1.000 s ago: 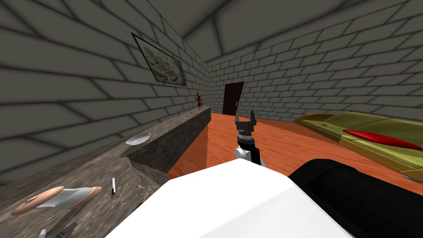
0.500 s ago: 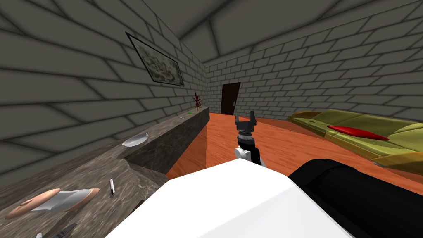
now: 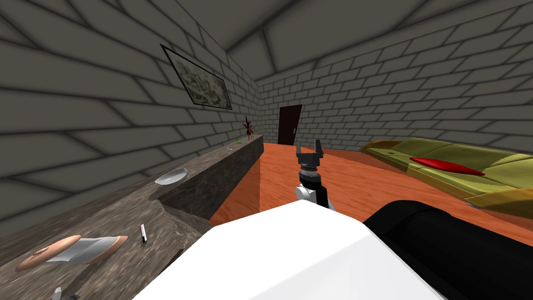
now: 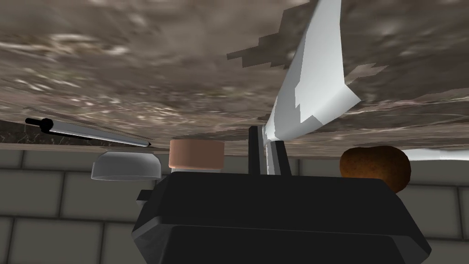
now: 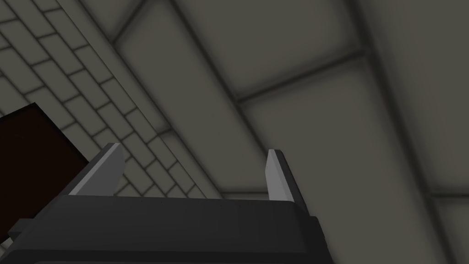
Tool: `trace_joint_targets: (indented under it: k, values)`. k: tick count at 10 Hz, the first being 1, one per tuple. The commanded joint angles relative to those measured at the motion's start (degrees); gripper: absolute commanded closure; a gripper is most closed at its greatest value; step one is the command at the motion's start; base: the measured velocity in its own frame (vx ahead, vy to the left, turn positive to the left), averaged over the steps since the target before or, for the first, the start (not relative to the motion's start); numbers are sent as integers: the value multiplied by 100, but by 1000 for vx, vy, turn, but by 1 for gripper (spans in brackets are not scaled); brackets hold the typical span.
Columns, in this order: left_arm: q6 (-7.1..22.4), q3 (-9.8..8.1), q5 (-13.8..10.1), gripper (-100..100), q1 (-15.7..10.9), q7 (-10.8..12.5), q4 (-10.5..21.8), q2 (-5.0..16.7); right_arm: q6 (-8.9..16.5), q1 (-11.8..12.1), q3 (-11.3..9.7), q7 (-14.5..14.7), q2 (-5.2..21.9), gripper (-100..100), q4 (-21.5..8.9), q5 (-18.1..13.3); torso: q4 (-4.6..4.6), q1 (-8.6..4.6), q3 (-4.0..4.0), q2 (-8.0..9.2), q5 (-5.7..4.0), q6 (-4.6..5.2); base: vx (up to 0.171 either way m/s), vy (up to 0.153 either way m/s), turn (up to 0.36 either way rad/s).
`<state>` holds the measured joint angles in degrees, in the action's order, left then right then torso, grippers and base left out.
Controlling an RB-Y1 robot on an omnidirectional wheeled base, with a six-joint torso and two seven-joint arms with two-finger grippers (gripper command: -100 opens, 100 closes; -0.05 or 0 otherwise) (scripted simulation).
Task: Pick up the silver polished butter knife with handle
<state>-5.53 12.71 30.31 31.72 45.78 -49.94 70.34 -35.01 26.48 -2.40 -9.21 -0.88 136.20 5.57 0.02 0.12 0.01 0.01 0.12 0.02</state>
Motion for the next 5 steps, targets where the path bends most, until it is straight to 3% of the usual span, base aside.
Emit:
trace_joint_targets:
  k: [1, 2, 3, 4, 5]
  values:
    - [0, 0, 0, 100, 0, 0, 0, 0, 0, 0, 0, 0, 0, 0, 0, 0, 0, 0, 0, 0, 0, 0, 0, 0, 0]
    - [0, 0, 0, 100, 0, -1, 0, 1, 0, 0, 0, 0, 0, 0, 0, 0, 0, 0, 0, -1, 0, 0, 0, 0, 0]
    - [-1, 1, 2, 0, 0, -3, -1, 1, 0, 0, 0, 0, 0, 0, 0, 0, 0, 0, -1, -1, 0, -2, 0, 0, 0]
    - [-81, -29, -187, 100, 30, -235, -6, 12, 0, 0, 0, 0, 0, 0, 0, 0, 0, 0, -1, -1, 0, -2, 42, 0, 106]
    - [-160, -65, -389, 100, 71, -389, -14, 25, 0, 1, 0, 0, 0, 0, 0, 0, -2, 0, -6, -10, 0, -10, 93, -4, 175]
